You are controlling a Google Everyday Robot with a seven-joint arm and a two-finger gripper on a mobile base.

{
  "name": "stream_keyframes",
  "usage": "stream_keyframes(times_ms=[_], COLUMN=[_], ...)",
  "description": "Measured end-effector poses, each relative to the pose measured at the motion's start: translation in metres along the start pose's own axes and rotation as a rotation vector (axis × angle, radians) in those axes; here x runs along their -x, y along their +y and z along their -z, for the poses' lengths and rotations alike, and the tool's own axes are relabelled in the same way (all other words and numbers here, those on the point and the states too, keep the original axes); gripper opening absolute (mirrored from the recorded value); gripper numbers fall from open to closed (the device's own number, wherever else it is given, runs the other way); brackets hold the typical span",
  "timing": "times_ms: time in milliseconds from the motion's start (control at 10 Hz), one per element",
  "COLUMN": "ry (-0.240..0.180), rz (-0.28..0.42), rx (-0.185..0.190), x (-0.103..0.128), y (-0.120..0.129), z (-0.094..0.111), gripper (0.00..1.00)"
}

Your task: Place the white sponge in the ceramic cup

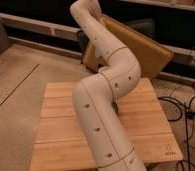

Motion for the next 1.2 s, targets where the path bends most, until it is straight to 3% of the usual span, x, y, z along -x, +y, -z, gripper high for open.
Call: stream_keyframes(times_ms=[200,400,900,1200], ry=[0.025,0.047,0.058,0.149], rz=[-0.057,-0.109,-0.099,-0.046], rx=[-0.085,-0.134,-0.131,-0.113], x=[-0.01,-0.022,-0.024,-0.046], y=[-0.04,-0.067,-0.06,-0.02], z=[0.017,0.024,0.019,-0.02], gripper=[0.0,0.0,0.0,0.0])
